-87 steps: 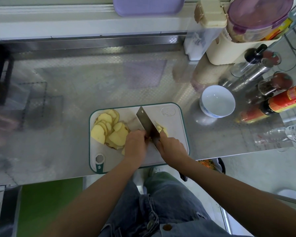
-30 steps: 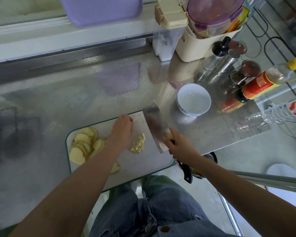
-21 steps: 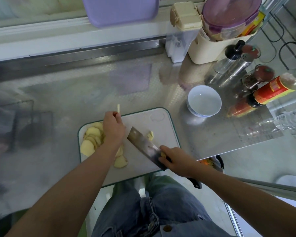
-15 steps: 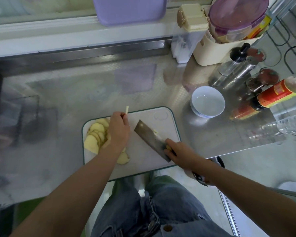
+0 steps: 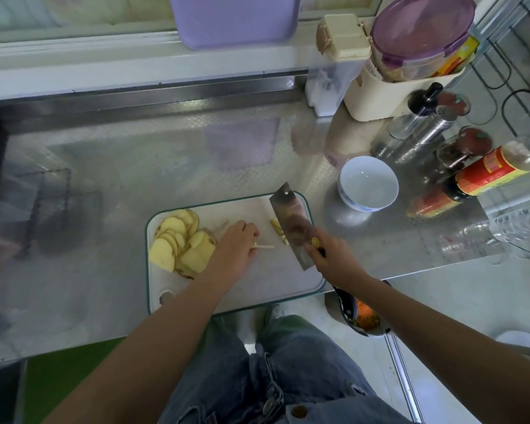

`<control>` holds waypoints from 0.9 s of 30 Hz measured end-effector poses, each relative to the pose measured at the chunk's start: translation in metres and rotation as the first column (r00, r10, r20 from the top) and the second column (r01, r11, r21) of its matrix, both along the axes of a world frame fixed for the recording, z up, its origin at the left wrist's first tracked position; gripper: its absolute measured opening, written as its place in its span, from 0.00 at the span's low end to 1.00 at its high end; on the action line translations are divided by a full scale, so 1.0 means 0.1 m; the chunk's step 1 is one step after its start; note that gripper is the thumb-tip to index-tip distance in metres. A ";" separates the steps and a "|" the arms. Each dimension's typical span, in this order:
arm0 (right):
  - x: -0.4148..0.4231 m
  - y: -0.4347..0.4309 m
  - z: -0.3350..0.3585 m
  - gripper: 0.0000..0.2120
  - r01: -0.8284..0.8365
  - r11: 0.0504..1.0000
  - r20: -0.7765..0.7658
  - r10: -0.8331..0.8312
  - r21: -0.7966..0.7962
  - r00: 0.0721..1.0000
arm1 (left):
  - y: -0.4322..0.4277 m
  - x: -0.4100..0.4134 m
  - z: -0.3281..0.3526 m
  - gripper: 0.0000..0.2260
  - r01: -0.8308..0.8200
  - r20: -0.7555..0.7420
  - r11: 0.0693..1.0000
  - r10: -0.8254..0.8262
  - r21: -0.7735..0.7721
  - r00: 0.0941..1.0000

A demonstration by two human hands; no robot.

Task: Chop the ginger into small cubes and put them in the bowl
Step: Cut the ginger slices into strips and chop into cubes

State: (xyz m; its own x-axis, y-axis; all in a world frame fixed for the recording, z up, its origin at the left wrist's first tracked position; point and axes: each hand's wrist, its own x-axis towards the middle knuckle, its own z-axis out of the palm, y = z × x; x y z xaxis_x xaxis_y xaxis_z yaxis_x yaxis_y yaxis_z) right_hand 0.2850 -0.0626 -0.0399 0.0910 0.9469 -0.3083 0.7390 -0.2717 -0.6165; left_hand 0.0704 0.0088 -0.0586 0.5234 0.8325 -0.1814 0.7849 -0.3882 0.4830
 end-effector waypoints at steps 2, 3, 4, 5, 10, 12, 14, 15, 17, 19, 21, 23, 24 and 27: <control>-0.01 -0.03 0.00 0.04 -0.006 1.000 -0.004 0.006 -0.014 1.000 | -0.04 -0.02 -0.01 0.17 -0.044 -0.013 0.999 0.045 0.013 0.999; -0.02 -0.04 0.00 0.05 -0.004 1.000 -0.007 0.004 -0.016 1.000 | -0.05 -0.04 0.00 0.17 -0.067 -0.025 0.997 0.068 0.035 0.997; -0.03 -0.05 0.01 0.05 0.000 1.000 -0.013 0.000 -0.016 1.000 | -0.06 -0.05 0.00 0.15 -0.084 -0.035 0.995 0.086 0.057 0.996; -0.04 -0.05 0.01 0.05 0.001 1.000 -0.020 -0.002 -0.017 1.000 | -0.07 -0.06 0.01 0.13 -0.095 -0.040 0.993 0.098 0.074 0.994; -0.07 -0.04 0.05 0.06 -0.030 0.999 -0.004 0.030 -0.014 1.000 | -0.09 -0.11 0.03 0.04 -0.106 -0.059 0.989 0.113 0.108 0.992; -0.07 -0.04 0.06 0.07 -0.028 1.000 -0.003 0.028 -0.010 1.000 | -0.08 -0.11 0.05 0.04 -0.101 -0.028 0.987 0.105 0.125 0.994; -0.07 -0.05 0.07 0.07 -0.009 1.000 -0.013 0.009 -0.009 1.000 | -0.06 -0.10 0.05 0.04 -0.067 -0.025 0.989 0.071 0.133 0.997; -0.06 -0.05 0.07 0.06 0.001 1.000 -0.015 -0.001 -0.010 1.000 | -0.05 -0.08 0.05 0.04 -0.046 -0.053 0.990 0.053 0.130 0.997; -0.05 -0.05 0.07 0.06 0.007 1.000 -0.010 -0.007 -0.018 1.000 | -0.05 -0.05 0.03 0.06 -0.046 -0.106 0.991 0.060 0.129 0.993; -0.03 -0.05 0.08 0.06 0.004 1.000 -0.004 -0.004 -0.022 1.000 | -0.04 -0.05 0.01 0.06 -0.093 -0.095 0.987 0.106 0.132 0.990; -0.02 -0.06 0.09 0.07 -0.002 1.000 0.003 0.002 -0.025 1.000 | -0.03 -0.06 0.02 0.06 -0.118 -0.055 0.982 0.127 0.148 0.990; -0.01 -0.06 0.10 0.07 -0.002 0.999 -0.002 0.002 -0.033 1.000 | 0.00 -0.05 0.05 0.05 -0.111 -0.004 0.982 0.113 0.151 0.994; -0.01 -0.06 0.10 0.07 0.000 0.999 -0.004 0.000 -0.039 1.000 | 0.03 -0.03 0.06 0.05 -0.082 0.015 0.986 0.081 0.144 0.997; -0.01 -0.06 0.11 0.07 0.002 0.999 0.005 -0.002 -0.045 1.000 | 0.09 0.10 0.07 0.07 0.031 -0.031 0.993 -0.028 0.112 0.999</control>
